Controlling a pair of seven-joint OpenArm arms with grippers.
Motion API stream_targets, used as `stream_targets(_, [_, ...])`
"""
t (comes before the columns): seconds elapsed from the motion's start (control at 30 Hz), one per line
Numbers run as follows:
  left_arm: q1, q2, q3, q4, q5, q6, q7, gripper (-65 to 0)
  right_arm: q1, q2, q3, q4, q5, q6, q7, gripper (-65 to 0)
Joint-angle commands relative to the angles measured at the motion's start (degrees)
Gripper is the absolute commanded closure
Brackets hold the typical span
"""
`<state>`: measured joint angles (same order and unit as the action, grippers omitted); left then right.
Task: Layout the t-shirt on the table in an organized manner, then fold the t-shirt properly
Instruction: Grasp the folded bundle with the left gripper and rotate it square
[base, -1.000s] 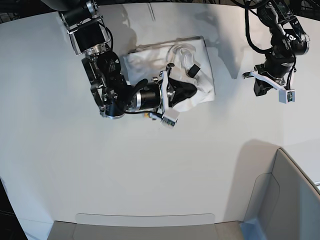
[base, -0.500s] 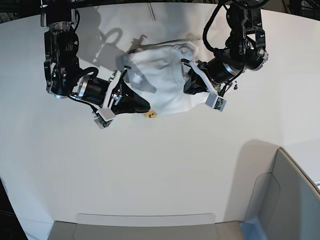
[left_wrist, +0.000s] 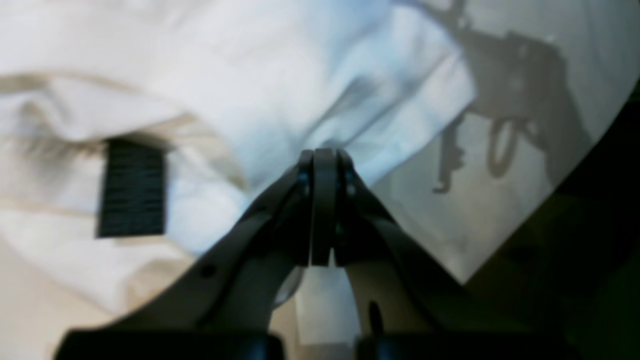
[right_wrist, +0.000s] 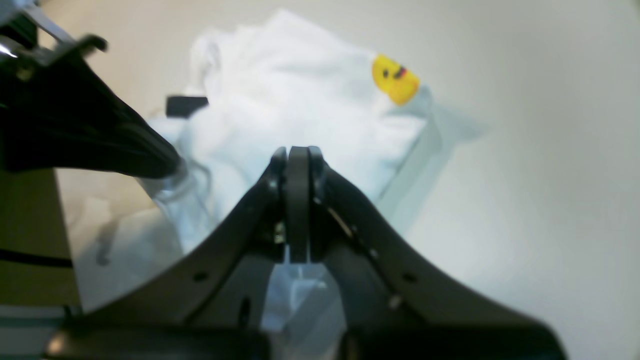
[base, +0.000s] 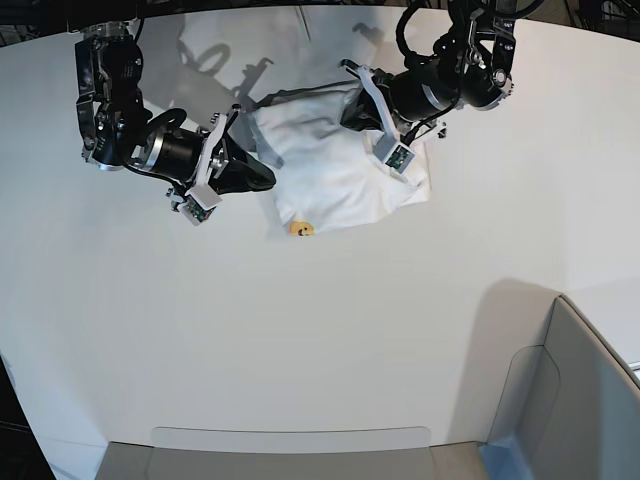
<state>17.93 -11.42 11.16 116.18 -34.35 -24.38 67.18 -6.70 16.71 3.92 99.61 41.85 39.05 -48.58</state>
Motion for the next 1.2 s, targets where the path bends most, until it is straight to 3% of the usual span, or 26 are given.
stream_targets(0.0, [0.92, -0.23, 0.05, 1.05, -0.42, -0.1, -0.85, 0.0, 0.94, 0.21, 0.25, 1.09, 1.28, 0.29, 1.68, 0.0])
stream_targets(0.13, [1.98, -0.49, 0.05, 0.79, 0.19, -0.01, -0.76, 0.0, 0.94, 0.21, 0.25, 1.09, 1.1, 0.29, 1.68, 0.0])
stream_targets(0.2, [1.8, -2.34, 0.31, 0.43, 1.43, 0.07, -0.76, 0.0, 0.94, 0.21, 0.25, 1.09, 1.1, 0.29, 1.68, 0.0])
stream_targets(0.4, [-0.92, -4.1, -0.04, -0.44, 9.86, 0.07, 0.21, 0.0, 0.85, 0.13, 0.25, 1.09, 1.1, 0.29, 1.85, 0.0])
stream_targets(0.6, [-6.99, -3.92, 0.31, -3.08, 19.01, 0.07, 5.48, 0.0, 0.85, 0.13, 0.25, 1.09, 1.1, 0.29, 1.85, 0.0])
stream_targets(0.97, [-22.72, -0.93, -0.12, -7.74, 29.12, 0.07, 5.13, 0.0, 0.77, 0.13, 0.25, 1.0, 0.84, 0.29, 1.76, 0.0])
stream_targets(1.17, [-24.66, -0.84, -0.48, -6.16, 32.11, 0.07, 5.83, 0.0, 0.77, 0.3, 0.25, 0.83, 0.75, 0.29, 1.59, 0.0])
